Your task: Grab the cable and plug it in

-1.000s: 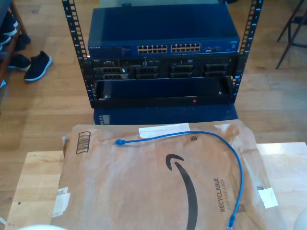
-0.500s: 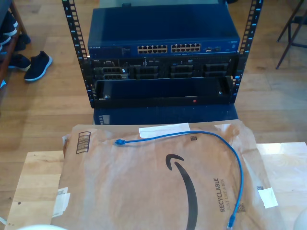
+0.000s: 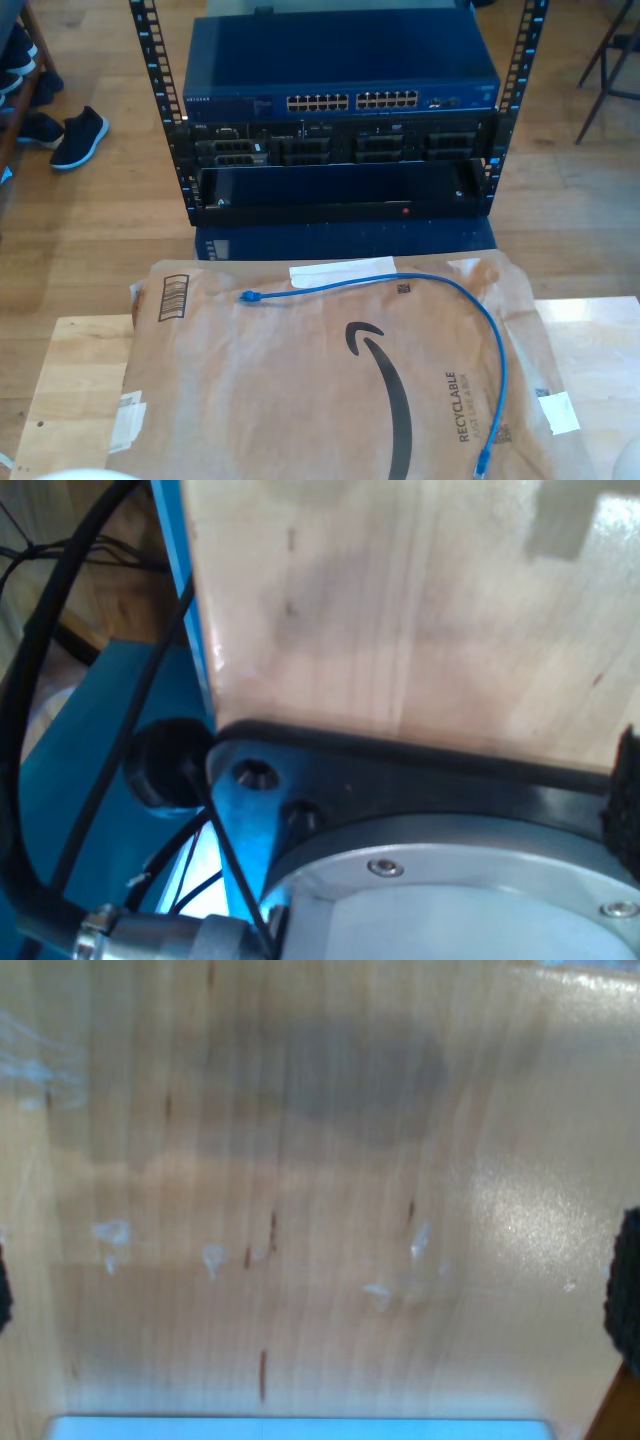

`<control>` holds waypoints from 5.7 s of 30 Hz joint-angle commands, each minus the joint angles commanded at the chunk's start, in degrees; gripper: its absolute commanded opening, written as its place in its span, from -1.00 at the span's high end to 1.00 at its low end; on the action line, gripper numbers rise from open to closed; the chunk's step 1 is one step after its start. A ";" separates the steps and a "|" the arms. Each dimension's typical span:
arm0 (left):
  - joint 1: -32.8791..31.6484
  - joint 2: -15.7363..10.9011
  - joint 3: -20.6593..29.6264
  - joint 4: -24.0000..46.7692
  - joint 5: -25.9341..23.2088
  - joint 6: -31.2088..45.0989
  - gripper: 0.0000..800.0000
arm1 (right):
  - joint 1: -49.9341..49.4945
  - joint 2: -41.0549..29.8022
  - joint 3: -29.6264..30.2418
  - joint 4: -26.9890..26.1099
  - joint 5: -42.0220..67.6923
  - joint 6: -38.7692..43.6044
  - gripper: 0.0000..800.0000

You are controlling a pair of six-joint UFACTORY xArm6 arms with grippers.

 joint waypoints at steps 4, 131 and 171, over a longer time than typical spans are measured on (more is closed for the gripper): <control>0.00 0.00 0.00 0.00 0.00 0.00 -1.00 | 0.00 -0.09 -0.09 0.00 0.00 0.00 -1.00; -75.43 19.52 -54.51 -70.77 40.62 -63.91 -0.99 | 102.59 18.73 -51.43 53.10 13.71 93.54 0.99; -72.97 19.96 -54.24 -73.93 46.07 -66.73 -0.28 | 104.18 16.26 -53.63 57.76 18.11 93.27 0.99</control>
